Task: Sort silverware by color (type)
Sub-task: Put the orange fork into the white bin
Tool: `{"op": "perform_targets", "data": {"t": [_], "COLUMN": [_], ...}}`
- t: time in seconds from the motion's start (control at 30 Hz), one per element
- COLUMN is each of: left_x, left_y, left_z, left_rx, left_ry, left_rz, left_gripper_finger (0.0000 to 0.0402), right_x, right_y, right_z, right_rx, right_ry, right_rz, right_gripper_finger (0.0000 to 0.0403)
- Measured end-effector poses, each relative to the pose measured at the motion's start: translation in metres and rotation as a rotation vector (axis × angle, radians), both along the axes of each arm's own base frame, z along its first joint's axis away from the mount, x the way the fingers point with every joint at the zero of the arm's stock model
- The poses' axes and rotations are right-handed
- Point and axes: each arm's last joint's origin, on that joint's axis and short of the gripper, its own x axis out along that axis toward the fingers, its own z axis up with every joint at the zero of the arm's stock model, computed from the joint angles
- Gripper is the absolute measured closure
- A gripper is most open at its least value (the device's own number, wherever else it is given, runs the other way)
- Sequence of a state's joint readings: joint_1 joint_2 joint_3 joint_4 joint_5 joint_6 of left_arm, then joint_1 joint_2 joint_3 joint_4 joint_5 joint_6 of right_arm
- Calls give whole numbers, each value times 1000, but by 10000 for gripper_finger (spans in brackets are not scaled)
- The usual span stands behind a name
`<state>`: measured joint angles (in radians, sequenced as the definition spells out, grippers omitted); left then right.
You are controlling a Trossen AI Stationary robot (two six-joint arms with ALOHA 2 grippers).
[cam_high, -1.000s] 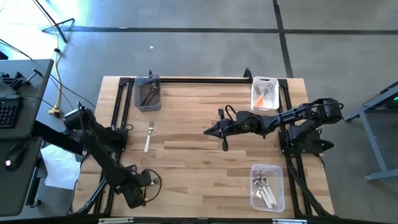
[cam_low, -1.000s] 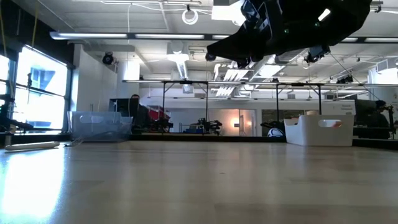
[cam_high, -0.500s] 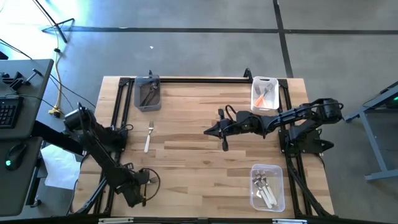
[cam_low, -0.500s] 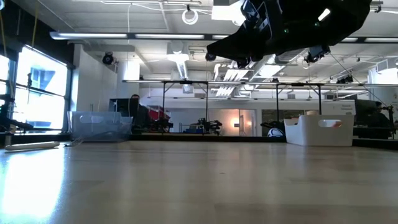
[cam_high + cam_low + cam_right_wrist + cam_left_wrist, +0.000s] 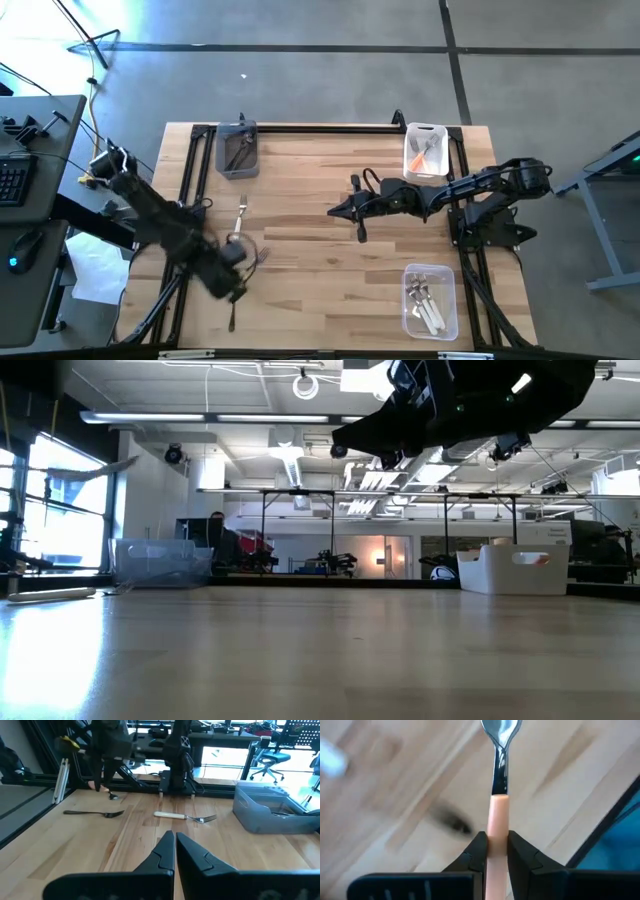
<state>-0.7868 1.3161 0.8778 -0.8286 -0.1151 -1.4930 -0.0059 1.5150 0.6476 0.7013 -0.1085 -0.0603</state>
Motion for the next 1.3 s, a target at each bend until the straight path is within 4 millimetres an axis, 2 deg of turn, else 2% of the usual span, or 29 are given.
{"op": "perform_targets", "data": {"t": [0.2, 0.37, 0.53, 0.7, 0.93, 1.13, 1.3], "left_x": [47, 87, 102, 118, 155, 192, 206], "left_y": [52, 113, 170, 214, 250, 266, 273], "left_z": [6, 9, -4, -23, -47, -49, -62], "left_rx": [4, -25, 10, -26, -17, 25, 22], "left_ry": [-121, -256, -240, -275, -238, -253, -238], "left_rz": [127, 196, 263, 300, 242, 159, 167], "left_gripper_finger": [372, 372, 372, 372, 372, 372, 372], "right_x": [0, 0, 0, 1, 1, 1, 1], "right_y": [0, 1, 7, 12, 11, 11, 13], "right_z": [1, 2, 3, 5, 7, 6, 6], "right_rx": [4, 33, 15, -14, -13, -5, -3], "right_ry": [-7, -20, -27, -56, -70, -65, -59], "right_rz": [-1, -17, -52, -51, -55, -56, -51], "right_gripper_finger": [403, 403, 403, 403, 403, 403, 403]}}
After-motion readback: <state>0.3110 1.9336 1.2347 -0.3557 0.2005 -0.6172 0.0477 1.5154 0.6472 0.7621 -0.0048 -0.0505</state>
